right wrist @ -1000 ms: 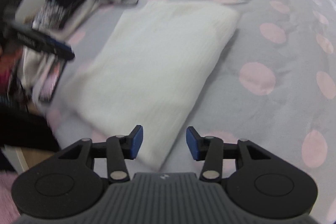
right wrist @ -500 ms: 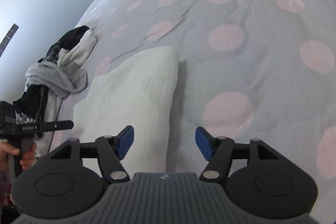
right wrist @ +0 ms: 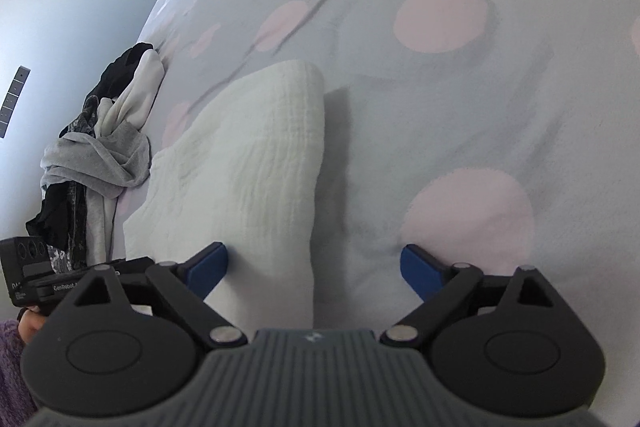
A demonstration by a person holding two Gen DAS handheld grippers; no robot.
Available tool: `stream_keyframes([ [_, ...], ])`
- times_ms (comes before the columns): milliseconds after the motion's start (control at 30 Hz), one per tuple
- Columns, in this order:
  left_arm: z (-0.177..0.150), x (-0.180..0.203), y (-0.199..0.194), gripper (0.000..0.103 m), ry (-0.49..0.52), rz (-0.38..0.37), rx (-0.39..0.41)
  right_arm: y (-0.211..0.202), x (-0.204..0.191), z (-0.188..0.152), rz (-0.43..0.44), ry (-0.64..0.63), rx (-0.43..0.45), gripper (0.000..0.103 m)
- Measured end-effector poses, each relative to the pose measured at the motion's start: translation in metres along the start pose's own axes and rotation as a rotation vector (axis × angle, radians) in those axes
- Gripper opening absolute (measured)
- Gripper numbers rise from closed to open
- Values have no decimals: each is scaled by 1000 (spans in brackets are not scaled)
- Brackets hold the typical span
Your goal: Fold clothes
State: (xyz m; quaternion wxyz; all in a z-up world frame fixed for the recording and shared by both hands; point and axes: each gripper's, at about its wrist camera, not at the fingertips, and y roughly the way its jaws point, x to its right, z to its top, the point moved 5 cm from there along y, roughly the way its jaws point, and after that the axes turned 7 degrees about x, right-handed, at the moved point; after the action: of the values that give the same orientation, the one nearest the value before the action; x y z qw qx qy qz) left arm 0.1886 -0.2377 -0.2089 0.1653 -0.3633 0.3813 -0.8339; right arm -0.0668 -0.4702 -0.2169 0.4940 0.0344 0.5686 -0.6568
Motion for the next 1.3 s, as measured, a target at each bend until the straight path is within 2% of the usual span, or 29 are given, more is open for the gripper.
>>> stream_keyframes([
  [167,0,-9,0,68,-51,-42,9,6,-1,2,24,-6,-12,98],
  [367,3,-17,-2,64,-113,-39,-27,7,0,3,39,5,-11,98],
  [533,6,-1,10,71,-60,9,-1,13,-7,6,28,-17,-8,96],
  [567,7,2,12,71,-48,18,7,15,-9,7,28,-25,-5,94],
  [600,7,4,13,69,-38,23,16,17,-11,8,26,-30,1,87],
  [633,9,5,13,64,-30,29,27,19,-12,8,24,-31,5,79],
  [667,10,5,14,60,-25,35,38,22,-13,9,22,-33,7,77],
  [733,12,3,13,41,-34,36,60,25,-14,10,34,-31,9,71],
  [767,13,4,13,36,-35,29,69,25,-15,10,42,-30,10,66],
  [833,14,5,13,16,-35,16,86,26,-17,10,60,-28,12,46],
  [867,14,10,13,14,-18,14,92,25,-19,10,63,-32,18,43],
  [933,16,22,10,11,24,23,110,20,-22,9,63,-50,35,29],
  [1000,18,32,2,11,41,22,140,11,-27,8,62,-77,59,24],
  [1300,20,102,-51,10,188,-5,279,-68,-56,-9,25,-158,230,19],
])
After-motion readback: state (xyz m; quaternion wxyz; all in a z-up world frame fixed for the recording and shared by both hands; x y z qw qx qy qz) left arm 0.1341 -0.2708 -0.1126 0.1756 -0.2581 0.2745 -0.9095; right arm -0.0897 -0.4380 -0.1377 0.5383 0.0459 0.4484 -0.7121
